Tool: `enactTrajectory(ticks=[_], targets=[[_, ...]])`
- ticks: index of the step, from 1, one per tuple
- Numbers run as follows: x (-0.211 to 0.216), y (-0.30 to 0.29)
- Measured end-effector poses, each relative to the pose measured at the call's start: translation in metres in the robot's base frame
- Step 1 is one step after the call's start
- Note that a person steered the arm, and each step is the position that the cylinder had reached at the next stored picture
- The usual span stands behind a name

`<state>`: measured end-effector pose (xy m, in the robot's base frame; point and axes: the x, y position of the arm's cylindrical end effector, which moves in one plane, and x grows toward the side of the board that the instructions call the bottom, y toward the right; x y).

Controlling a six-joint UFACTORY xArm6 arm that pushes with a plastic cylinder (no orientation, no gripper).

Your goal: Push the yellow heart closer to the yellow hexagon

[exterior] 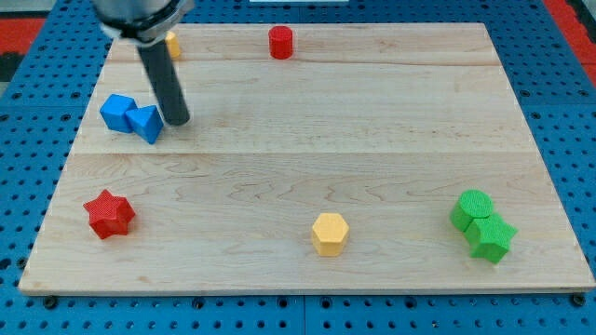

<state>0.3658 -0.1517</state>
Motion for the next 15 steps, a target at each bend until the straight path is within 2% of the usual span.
enactTrajectory(ticks=[1, 2, 3, 4, 5, 6, 8, 9, 10, 11, 12, 13, 14, 15], targets=[[-0.068, -0.002], [-0.09, 0.014], [-0.148, 0.016], [-0.166, -0.041], [-0.119, -0.073], [-0.094, -0.011], [-0.094, 0.005], [-0.11, 0.001], [-0.119, 0.023], [-0.099, 0.064], [-0.075, 0.032], [-0.135, 0.064], [-0.139, -0.028], [-0.096, -0.017]])
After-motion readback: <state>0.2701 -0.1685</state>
